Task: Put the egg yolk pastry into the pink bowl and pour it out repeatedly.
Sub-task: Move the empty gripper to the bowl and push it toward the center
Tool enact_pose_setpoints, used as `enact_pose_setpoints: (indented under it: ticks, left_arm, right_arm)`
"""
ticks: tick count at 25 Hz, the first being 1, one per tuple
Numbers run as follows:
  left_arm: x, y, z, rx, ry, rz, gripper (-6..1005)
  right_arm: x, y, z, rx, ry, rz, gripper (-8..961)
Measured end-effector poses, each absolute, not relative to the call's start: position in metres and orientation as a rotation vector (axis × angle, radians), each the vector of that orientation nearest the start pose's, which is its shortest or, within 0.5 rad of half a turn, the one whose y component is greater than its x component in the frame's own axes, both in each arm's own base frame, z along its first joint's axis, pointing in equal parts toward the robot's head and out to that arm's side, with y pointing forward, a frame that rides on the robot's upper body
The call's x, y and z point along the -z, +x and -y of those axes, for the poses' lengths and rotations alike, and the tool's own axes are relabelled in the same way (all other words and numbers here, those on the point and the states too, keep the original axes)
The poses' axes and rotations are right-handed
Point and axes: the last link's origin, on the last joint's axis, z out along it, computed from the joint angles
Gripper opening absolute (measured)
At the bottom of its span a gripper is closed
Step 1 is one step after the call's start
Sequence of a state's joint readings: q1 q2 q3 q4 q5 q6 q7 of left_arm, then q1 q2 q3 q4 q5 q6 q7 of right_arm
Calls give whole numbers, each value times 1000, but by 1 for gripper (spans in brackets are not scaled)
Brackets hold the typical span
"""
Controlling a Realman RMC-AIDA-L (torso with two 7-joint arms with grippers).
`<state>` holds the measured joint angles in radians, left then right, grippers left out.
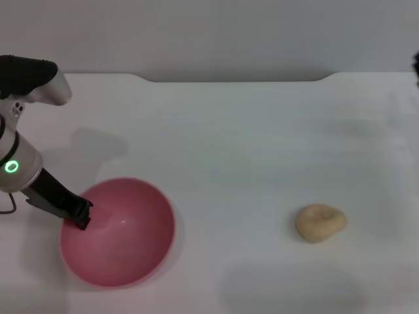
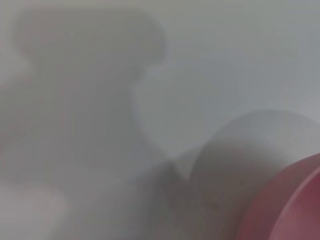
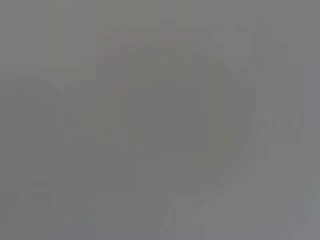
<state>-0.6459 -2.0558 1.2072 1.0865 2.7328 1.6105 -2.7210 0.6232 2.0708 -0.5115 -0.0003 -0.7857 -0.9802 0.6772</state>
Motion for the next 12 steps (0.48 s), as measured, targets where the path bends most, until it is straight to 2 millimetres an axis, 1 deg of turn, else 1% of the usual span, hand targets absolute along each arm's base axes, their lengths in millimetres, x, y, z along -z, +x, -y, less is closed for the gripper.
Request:
enact_pose_setpoints:
  ticks: [1, 2, 3, 5, 7, 9, 12]
  left_arm:
    - [-13, -247, -352, -638, -2310, 1459, -1]
    - [-13, -246, -353, -636, -2311, 1456, -1]
    - [-13, -246, -353, -636, -2311, 1456, -1]
    - [-12, -244, -354, -629, -2312, 1450, -1]
    - [-12, -243, -355, -625, -2313, 1446, -1]
    - [-13, -242, -356, -620, -2315, 1441, -2]
    - [-13, -240, -358, -604, -2318, 1433, -2]
  right_arm:
    - [-3, 330, -389, -930, -1435, -1063, 466]
    - [5, 317, -404, -926, -1554, -1158, 466]
    - [5, 317, -404, -926, -1554, -1158, 466]
    - [11, 302, -415, -899, -1698, -1242, 466]
    - [10, 287, -423, -830, -1865, -1308, 466]
    - [3, 272, -429, -744, -2002, -1365, 466]
    - [-11, 251, -425, -526, -2218, -1411, 466]
